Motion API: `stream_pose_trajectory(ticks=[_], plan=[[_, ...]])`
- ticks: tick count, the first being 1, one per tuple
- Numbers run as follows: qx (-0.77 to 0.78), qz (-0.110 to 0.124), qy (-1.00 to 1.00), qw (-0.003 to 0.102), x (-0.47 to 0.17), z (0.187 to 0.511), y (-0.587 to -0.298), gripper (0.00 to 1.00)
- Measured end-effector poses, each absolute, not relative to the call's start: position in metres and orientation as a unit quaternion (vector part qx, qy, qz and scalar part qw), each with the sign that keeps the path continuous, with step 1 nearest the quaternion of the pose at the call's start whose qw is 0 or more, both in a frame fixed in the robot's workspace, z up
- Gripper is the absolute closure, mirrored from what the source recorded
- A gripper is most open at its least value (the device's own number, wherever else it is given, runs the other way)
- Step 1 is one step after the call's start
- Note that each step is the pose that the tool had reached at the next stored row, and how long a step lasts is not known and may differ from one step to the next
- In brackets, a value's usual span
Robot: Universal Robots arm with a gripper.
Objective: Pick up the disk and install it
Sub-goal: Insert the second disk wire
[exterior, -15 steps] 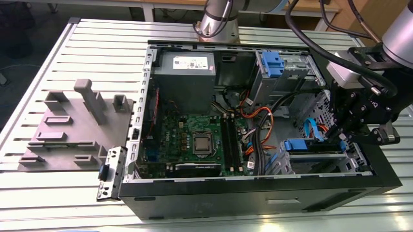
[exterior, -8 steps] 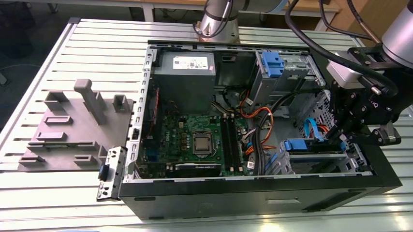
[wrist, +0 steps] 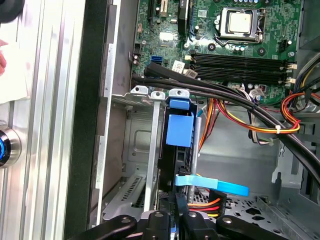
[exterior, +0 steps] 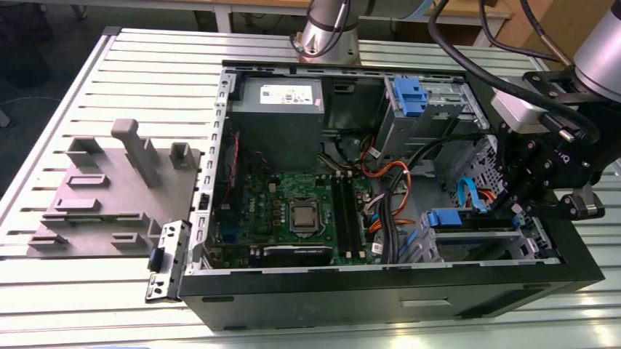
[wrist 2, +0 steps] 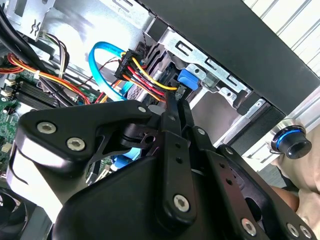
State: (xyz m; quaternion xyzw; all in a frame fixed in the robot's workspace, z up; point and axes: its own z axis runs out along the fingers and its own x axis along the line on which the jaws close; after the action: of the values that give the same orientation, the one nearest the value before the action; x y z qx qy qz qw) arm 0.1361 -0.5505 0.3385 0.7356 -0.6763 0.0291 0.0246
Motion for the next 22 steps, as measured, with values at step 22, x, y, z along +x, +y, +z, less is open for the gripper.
stream_pose_trajectory(ticks=[22], plan=[[0.735,0.036,-0.676,0.032,0.1362,0.3385,-0.5505,0.84]])
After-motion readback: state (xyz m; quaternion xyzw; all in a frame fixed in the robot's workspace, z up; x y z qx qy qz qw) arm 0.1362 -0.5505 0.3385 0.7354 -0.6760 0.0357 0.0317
